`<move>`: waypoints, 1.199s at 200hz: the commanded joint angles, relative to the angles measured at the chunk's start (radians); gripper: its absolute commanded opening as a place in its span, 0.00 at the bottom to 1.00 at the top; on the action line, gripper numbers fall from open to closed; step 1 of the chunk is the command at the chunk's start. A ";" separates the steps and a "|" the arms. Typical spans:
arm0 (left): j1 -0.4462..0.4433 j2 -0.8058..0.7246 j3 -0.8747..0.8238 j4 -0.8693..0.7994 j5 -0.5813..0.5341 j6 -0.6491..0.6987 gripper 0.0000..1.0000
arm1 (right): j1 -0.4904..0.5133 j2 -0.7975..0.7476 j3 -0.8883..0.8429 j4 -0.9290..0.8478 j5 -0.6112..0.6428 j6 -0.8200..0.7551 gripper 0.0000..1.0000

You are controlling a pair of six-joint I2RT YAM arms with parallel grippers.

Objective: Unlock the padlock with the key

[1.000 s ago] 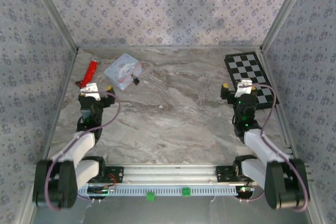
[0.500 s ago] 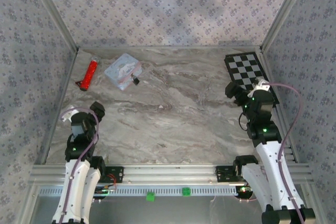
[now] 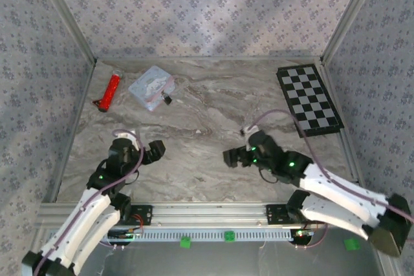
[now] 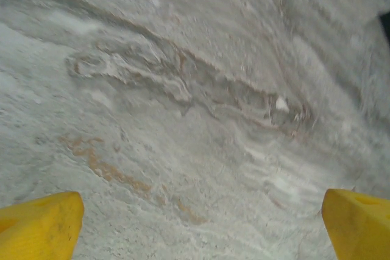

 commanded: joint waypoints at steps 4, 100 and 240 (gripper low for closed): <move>-0.042 0.056 0.048 0.100 -0.007 0.124 1.00 | 0.134 0.146 0.079 -0.062 0.129 0.050 0.98; -0.064 -0.088 -0.022 0.130 -0.109 0.179 1.00 | 0.264 0.629 0.345 -0.108 -0.141 0.046 0.87; -0.064 -0.061 -0.014 0.123 -0.135 0.162 1.00 | 0.268 0.874 0.491 -0.218 -0.147 0.013 0.32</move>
